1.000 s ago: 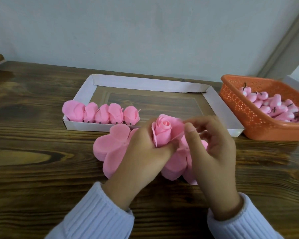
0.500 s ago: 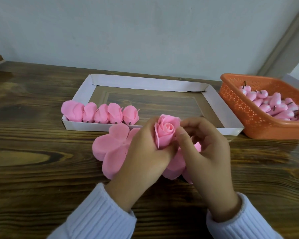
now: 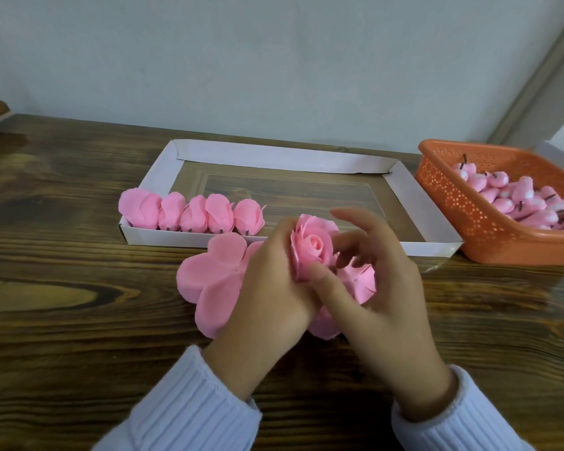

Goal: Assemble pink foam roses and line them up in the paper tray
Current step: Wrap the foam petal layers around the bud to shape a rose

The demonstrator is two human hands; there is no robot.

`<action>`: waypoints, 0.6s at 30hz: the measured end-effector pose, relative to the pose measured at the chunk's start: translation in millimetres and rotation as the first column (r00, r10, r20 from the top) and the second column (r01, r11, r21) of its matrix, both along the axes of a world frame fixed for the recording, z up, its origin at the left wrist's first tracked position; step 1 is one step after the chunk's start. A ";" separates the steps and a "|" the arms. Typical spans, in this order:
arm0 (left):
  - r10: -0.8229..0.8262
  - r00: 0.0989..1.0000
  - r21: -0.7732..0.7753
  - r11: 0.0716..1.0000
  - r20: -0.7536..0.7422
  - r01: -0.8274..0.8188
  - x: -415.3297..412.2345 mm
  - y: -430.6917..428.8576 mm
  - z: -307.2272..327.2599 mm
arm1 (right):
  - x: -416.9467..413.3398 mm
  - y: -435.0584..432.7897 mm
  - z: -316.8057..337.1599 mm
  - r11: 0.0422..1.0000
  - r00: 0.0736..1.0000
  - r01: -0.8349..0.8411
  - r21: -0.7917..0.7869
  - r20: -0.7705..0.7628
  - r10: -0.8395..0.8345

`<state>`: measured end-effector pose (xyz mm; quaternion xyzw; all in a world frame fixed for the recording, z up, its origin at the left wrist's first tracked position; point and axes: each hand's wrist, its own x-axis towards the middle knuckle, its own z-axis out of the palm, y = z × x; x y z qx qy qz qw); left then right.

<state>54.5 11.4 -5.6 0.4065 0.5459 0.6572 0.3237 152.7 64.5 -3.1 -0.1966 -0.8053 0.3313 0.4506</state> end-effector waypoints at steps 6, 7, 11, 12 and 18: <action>0.098 0.956 0.030 0.995 -0.277 -0.093 -1.4 0.1 -7.6 | -0.7 0.2 2.4 0.994 0.998 0.062 0.093 -0.007 -0.062; 0.105 0.952 0.035 0.994 -0.287 -0.099 -0.5 2.2 -8.3 | -0.8 0.6 2.2 0.993 0.997 0.072 0.096 -0.025 -0.070; 0.132 0.971 0.019 0.991 -0.199 -0.131 -0.4 8.4 -10.4 | -1.2 3.0 0.9 0.990 0.995 0.095 0.102 -0.027 -0.093; 0.137 0.961 0.027 0.991 -0.239 -0.135 -1.1 8.1 -11.5 | -0.9 4.0 0.5 0.988 0.995 0.101 0.117 -0.006 -0.101; 0.153 0.912 0.030 0.988 -0.381 -0.153 -2.9 0.1 -2.7 | 3.3 9.9 4.2 0.991 0.997 0.033 0.133 0.063 -0.042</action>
